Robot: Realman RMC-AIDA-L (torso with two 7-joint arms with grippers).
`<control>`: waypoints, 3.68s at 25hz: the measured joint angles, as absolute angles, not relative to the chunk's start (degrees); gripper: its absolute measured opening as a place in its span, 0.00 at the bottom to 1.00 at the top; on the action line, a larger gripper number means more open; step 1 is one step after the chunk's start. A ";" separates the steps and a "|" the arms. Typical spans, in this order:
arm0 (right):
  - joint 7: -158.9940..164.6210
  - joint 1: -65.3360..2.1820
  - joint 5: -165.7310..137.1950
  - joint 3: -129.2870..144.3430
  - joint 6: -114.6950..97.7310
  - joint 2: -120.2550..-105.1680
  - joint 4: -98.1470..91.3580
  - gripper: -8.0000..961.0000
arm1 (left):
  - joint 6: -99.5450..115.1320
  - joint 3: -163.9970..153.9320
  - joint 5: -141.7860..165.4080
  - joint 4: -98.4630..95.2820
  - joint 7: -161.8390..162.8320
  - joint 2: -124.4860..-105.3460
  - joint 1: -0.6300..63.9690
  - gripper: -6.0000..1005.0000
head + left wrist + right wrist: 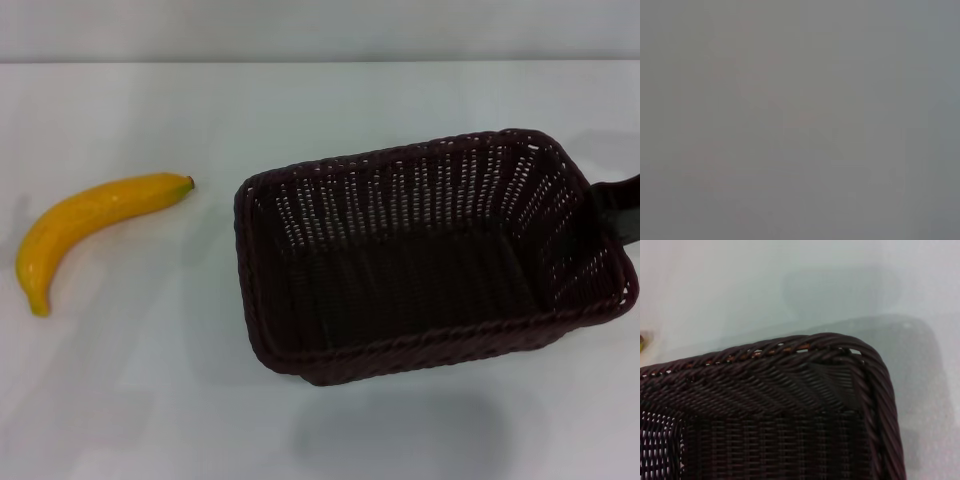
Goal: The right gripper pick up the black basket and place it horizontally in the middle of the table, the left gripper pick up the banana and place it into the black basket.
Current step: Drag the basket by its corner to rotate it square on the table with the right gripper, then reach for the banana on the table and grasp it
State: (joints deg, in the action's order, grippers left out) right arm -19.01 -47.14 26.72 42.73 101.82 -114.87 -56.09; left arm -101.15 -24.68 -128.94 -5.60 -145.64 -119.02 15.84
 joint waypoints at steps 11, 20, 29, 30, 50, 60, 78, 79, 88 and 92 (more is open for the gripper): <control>-20.70 -47.18 26.33 48.69 100.08 -114.85 -57.75 0.17 | -101.07 -24.60 -129.02 -5.63 -145.61 -119.05 15.64 0.89; -21.06 -46.13 25.36 59.39 97.31 -114.77 -61.36 0.18 | -101.61 -24.61 -129.12 -5.63 -145.29 -119.00 15.64 0.89; -21.29 -48.80 20.70 63.15 96.82 -115.08 -61.99 0.19 | -102.95 -24.61 -129.18 -5.63 -145.20 -119.08 15.72 0.89; -20.97 -48.87 20.02 63.97 96.82 -115.12 -62.56 0.19 | -103.22 -24.61 -129.20 -5.63 -145.19 -119.10 15.67 0.89; -17.08 -51.29 18.34 73.90 101.48 -115.34 -64.97 0.31 | -106.90 -24.61 -130.01 -5.63 -145.66 -119.27 14.93 0.83; -14.71 -47.99 24.54 69.01 103.60 -115.50 -65.17 0.63 | -107.38 -24.61 -131.43 -5.62 -145.75 -119.13 14.22 0.67; -17.00 -42.93 34.15 62.53 105.24 -111.98 -70.38 0.83 | -107.25 -24.61 -131.50 -7.24 -145.28 -119.00 14.82 0.67; -17.12 -42.68 34.64 62.44 105.32 -111.47 -70.75 0.83 | -107.14 -24.60 -131.50 -7.36 -145.28 -119.00 14.77 0.67; -25.29 -39.44 41.94 47.30 109.55 -106.18 -76.03 0.83 | -106.43 -24.91 -131.06 -7.99 -143.02 -118.95 13.84 0.67; -35.04 -37.76 42.42 38.34 109.40 -102.39 -71.09 0.83 | -105.38 -24.98 -130.06 -10.50 -136.33 -118.77 11.80 0.67</control>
